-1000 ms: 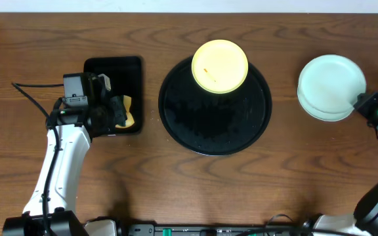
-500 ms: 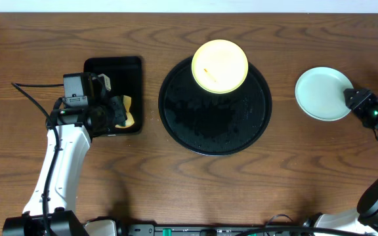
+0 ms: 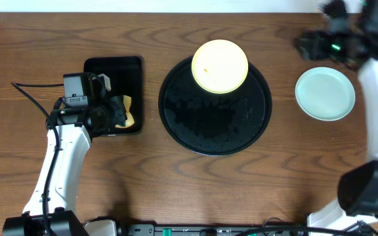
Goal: Clean dirty plates on tray and stack at the side
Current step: 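Release the plate and move the right gripper to the yellow plate rim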
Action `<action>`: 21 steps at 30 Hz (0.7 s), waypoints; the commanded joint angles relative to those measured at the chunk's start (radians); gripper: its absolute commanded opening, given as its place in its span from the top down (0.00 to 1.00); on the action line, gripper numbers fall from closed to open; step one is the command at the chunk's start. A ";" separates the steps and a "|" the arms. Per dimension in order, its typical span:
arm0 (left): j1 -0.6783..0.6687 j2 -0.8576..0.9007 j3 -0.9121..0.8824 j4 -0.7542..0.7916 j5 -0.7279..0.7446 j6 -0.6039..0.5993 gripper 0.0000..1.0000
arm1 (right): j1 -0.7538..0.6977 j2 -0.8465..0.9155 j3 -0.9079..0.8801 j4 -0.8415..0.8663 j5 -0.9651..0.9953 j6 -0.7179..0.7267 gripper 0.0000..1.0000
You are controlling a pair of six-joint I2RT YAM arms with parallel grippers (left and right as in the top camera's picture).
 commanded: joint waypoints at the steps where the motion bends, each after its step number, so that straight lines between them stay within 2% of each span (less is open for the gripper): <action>1: 0.003 -0.002 0.006 0.003 0.009 0.006 0.92 | 0.135 0.124 0.054 0.039 0.145 -0.169 0.14; 4: 0.003 -0.002 0.006 0.000 0.009 0.007 0.92 | 0.203 0.216 0.054 0.143 0.169 -0.213 0.11; 7: 0.003 -0.002 0.006 -0.001 0.009 0.006 0.92 | 0.244 0.332 0.054 0.259 0.165 -0.215 0.12; 12: 0.003 -0.002 0.006 -0.016 0.009 0.006 0.92 | 0.256 0.497 0.054 0.489 0.165 -0.216 0.20; 15: 0.003 -0.002 0.006 -0.038 0.009 0.006 0.92 | 0.256 0.535 0.054 0.546 0.146 -0.199 0.24; 18: 0.003 -0.002 0.006 -0.042 0.009 0.006 0.92 | 0.256 0.564 0.054 0.555 0.101 -0.192 0.30; 21: 0.003 -0.002 0.006 -0.041 0.009 0.006 0.92 | 0.257 0.581 0.053 0.551 0.090 -0.191 0.46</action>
